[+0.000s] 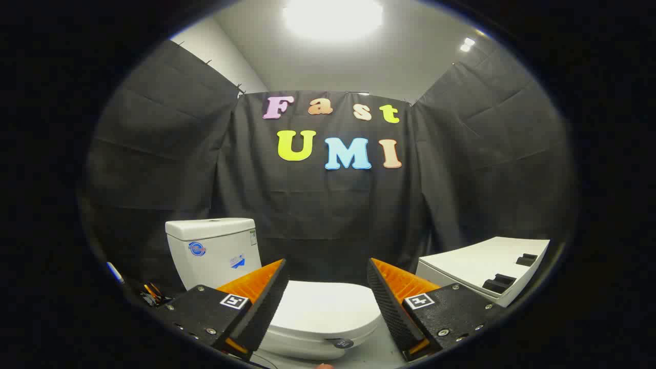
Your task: Open the toilet lid.
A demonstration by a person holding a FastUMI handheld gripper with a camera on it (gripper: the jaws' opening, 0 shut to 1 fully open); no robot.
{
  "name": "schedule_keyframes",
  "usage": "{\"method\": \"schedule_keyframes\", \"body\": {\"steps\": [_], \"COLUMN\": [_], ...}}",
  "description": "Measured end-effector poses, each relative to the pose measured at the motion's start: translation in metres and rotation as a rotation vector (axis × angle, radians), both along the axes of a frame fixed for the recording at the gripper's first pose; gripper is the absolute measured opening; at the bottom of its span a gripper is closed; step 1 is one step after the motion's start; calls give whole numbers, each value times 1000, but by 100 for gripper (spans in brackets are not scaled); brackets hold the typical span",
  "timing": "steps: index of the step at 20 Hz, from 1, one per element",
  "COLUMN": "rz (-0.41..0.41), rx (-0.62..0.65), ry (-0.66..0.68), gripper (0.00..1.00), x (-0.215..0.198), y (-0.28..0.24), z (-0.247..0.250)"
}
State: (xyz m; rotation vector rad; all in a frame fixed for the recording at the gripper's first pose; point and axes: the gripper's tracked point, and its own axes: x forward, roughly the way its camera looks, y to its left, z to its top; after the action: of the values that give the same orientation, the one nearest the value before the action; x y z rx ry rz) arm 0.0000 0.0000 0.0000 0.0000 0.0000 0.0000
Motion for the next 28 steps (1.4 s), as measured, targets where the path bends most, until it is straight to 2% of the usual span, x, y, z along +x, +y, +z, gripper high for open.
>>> {"method": "schedule_keyframes", "body": {"steps": [28], "rz": [-16], "rx": [25], "ry": [-25], "gripper": [95], "x": [1], "y": [-1], "z": [-1]}}
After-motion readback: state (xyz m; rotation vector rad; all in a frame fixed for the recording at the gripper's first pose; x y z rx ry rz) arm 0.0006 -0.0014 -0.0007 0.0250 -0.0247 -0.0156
